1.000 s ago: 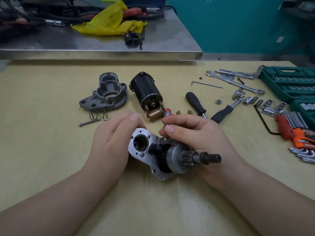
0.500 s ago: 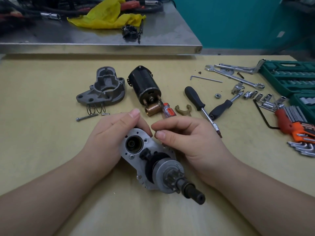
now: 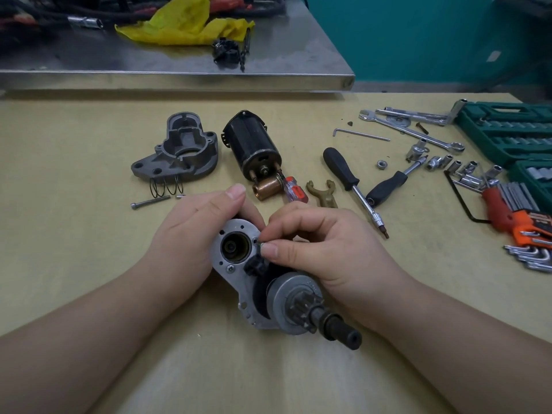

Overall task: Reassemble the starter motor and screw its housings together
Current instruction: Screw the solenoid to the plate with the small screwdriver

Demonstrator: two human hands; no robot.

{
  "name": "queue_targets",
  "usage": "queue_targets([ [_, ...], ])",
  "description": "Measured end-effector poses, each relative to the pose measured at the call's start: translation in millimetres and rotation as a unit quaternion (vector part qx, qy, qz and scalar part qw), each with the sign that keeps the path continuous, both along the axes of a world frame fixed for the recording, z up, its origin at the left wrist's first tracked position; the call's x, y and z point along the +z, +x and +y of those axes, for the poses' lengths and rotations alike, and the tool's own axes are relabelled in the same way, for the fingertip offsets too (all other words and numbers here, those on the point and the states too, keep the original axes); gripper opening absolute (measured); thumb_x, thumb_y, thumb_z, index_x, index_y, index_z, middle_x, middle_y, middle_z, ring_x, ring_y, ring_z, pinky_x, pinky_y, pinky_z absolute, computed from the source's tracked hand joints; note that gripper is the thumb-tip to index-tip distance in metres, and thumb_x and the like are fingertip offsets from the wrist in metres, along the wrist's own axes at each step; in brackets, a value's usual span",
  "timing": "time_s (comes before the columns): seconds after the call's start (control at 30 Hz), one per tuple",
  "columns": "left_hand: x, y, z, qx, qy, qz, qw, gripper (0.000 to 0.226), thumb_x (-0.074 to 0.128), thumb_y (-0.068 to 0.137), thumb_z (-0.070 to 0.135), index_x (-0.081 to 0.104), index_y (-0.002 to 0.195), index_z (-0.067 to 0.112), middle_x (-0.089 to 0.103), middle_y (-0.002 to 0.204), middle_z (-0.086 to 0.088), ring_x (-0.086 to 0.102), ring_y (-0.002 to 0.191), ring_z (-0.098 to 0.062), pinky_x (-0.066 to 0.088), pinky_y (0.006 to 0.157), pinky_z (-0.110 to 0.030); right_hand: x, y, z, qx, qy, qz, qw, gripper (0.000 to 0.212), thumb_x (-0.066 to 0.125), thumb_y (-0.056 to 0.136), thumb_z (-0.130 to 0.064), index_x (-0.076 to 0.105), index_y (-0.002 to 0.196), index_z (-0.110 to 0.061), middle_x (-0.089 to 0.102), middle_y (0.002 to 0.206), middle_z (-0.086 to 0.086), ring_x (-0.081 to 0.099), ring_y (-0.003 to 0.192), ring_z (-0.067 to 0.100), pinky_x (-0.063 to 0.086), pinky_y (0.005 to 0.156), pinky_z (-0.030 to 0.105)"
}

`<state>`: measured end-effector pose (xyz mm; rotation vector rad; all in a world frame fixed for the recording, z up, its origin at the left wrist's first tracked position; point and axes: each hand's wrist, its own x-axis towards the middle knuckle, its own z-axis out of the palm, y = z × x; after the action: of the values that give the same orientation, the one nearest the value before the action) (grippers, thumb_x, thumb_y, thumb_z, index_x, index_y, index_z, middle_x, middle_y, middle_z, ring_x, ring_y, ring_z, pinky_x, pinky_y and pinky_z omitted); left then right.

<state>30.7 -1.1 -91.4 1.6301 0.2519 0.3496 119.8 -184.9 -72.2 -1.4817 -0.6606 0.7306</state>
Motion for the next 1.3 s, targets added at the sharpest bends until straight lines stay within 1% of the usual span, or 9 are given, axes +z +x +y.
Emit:
queue_targets([
  [0.17,0,0,0,-0.006,0.003,-0.013,1.000,0.085,0.055,0.086,0.065,0.062,0.096,-0.019,0.062,0.077,-0.023,0.057,0.074,-0.030,0.047,0.063,-0.032,1,-1,2,-0.013,-0.011,0.003,1.000,0.008,0.086,0.075,-0.022,0.085,0.083,-0.023,0.073,0.094,-0.005,0.072,0.093,0.016,0.058,0.083,0.028],
  [0.33,4,1,-4,-0.028,0.015,-0.027,0.999,0.050,0.051,0.099,0.049,0.076,0.074,0.014,0.068,0.068,-0.015,0.062,0.061,-0.016,0.048,0.056,-0.019,2,-6,5,-0.025,-0.029,0.055,0.998,0.014,0.087,0.072,-0.024,0.078,0.083,-0.026,0.075,0.088,0.003,0.072,0.081,0.018,0.060,0.075,0.037],
  [0.47,2,1,-5,-0.031,-0.010,-0.034,0.999,0.053,0.051,0.095,0.052,0.077,0.075,0.011,0.068,0.071,-0.022,0.062,0.064,-0.029,0.048,0.058,-0.029,5,-7,6,-0.034,-0.075,0.088,0.993,0.031,0.088,0.070,-0.031,0.073,0.093,-0.019,0.076,0.087,0.002,0.072,0.077,0.017,0.058,0.070,0.036],
  [0.67,1,-5,-9,0.001,-0.014,-0.056,0.998,0.056,0.048,0.091,0.058,0.077,0.072,0.014,0.066,0.063,-0.006,0.060,0.058,-0.017,0.046,0.053,-0.022,11,-7,4,0.010,-0.165,0.037,0.985,0.036,0.081,0.077,-0.053,0.074,0.089,-0.020,0.080,0.086,0.005,0.077,0.072,0.019,0.062,0.068,0.039],
  [0.83,3,-12,-13,0.004,0.088,-0.120,0.989,0.057,0.039,0.101,0.044,0.076,0.076,0.010,0.069,0.067,-0.008,0.065,0.062,-0.019,0.049,0.054,-0.028,10,-11,-1,0.033,-0.109,0.027,0.993,0.021,0.081,0.094,-0.034,0.075,0.080,-0.021,0.076,0.078,-0.002,0.071,0.069,0.012,0.057,0.063,0.028],
  [0.93,3,-17,-10,0.002,0.230,-0.189,0.955,0.057,0.035,0.110,0.038,0.074,0.085,0.004,0.072,0.077,-0.008,0.069,0.071,-0.025,0.050,0.061,-0.042,10,-10,-5,0.040,-0.091,-0.042,0.994,0.016,0.083,0.093,-0.025,0.075,0.078,-0.023,0.075,0.076,-0.005,0.071,0.071,0.006,0.056,0.065,0.023],
  [1.07,2,-14,-5,-0.028,0.295,-0.216,0.930,0.071,0.028,0.114,0.049,0.071,0.088,-0.001,0.071,0.086,-0.010,0.069,0.081,-0.033,0.051,0.072,-0.048,11,-8,-9,0.032,-0.086,-0.146,0.985,0.012,0.085,0.087,-0.026,0.076,0.081,-0.022,0.074,0.078,-0.006,0.069,0.073,0.003,0.055,0.068,0.019],
  [1.23,-2,-6,-3,-0.041,0.240,-0.182,0.953,0.065,0.032,0.113,0.050,0.069,0.093,0.001,0.071,0.099,-0.014,0.069,0.097,-0.035,0.052,0.081,-0.046,10,-6,-11,-0.004,-0.104,-0.218,0.970,0.011,0.087,0.087,-0.029,0.076,0.084,-0.028,0.074,0.081,-0.009,0.069,0.079,0.008,0.056,0.071,0.027],
  [1.3,-4,-5,-1,-0.040,0.210,-0.173,0.961,0.054,0.033,0.111,0.038,0.069,0.095,0.002,0.072,0.106,-0.014,0.068,0.103,-0.034,0.051,0.084,-0.043,9,-5,-12,-0.003,-0.098,-0.229,0.969,0.012,0.087,0.087,-0.029,0.076,0.084,-0.025,0.073,0.080,-0.009,0.068,0.078,0.006,0.053,0.068,0.019],
])
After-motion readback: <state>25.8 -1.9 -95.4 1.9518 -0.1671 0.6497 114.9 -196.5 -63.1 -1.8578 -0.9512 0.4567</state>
